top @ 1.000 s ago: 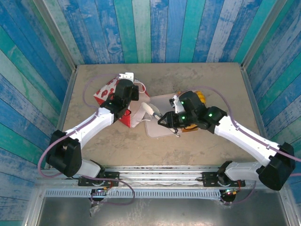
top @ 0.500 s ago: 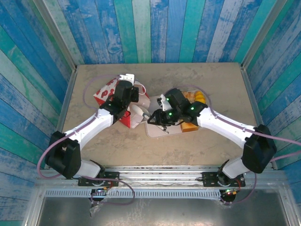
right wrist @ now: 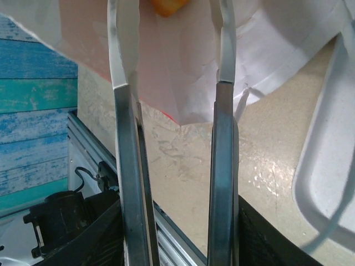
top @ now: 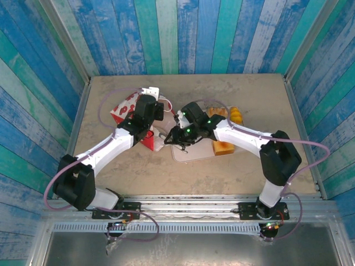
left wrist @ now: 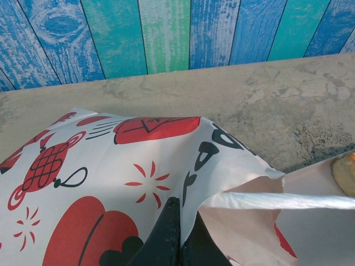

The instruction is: Take the fake bread out of the paper bag

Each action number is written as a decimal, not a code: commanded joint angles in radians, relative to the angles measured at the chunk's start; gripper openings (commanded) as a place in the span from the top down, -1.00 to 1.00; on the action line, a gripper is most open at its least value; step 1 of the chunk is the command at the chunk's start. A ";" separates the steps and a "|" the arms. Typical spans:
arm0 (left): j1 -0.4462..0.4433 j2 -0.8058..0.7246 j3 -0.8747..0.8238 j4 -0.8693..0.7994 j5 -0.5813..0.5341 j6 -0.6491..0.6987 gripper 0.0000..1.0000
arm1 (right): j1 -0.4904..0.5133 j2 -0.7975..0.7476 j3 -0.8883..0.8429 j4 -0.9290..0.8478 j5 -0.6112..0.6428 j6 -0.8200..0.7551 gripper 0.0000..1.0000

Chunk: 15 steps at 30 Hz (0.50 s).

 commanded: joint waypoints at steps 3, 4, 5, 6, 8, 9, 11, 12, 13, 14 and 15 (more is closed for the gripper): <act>0.000 -0.073 -0.008 0.033 0.013 0.011 0.99 | 0.004 0.057 0.061 0.032 -0.030 0.003 0.05; -0.001 -0.075 -0.009 0.032 0.013 0.011 0.99 | 0.005 0.070 0.069 0.033 -0.031 0.004 0.05; -0.001 -0.075 -0.010 0.033 0.013 0.009 0.99 | 0.004 0.079 0.075 0.034 -0.031 0.005 0.05; -0.001 -0.075 -0.011 0.033 0.013 0.009 0.99 | 0.005 0.089 0.082 0.035 -0.031 0.005 0.04; 0.000 -0.076 -0.011 0.032 0.014 0.009 0.99 | 0.004 0.105 0.097 0.034 -0.025 0.007 0.02; -0.001 -0.076 -0.012 0.031 0.014 0.009 0.99 | 0.005 0.112 0.103 0.034 -0.023 0.008 0.01; -0.001 -0.079 -0.014 0.032 0.013 0.007 0.99 | 0.004 0.124 0.112 0.035 -0.018 0.010 0.01; 0.000 -0.079 -0.015 0.033 0.016 0.008 0.99 | 0.004 0.133 0.117 0.035 -0.015 0.012 0.00; 0.000 -0.082 -0.015 0.034 0.015 0.007 0.99 | 0.003 0.140 0.124 0.036 -0.015 0.015 -0.01; -0.001 -0.083 -0.017 0.036 0.017 0.007 0.99 | 0.004 0.146 0.128 0.037 -0.015 0.016 -0.02; 0.000 -0.083 -0.017 0.036 0.019 0.005 0.99 | 0.003 0.154 0.133 0.037 -0.013 0.018 -0.03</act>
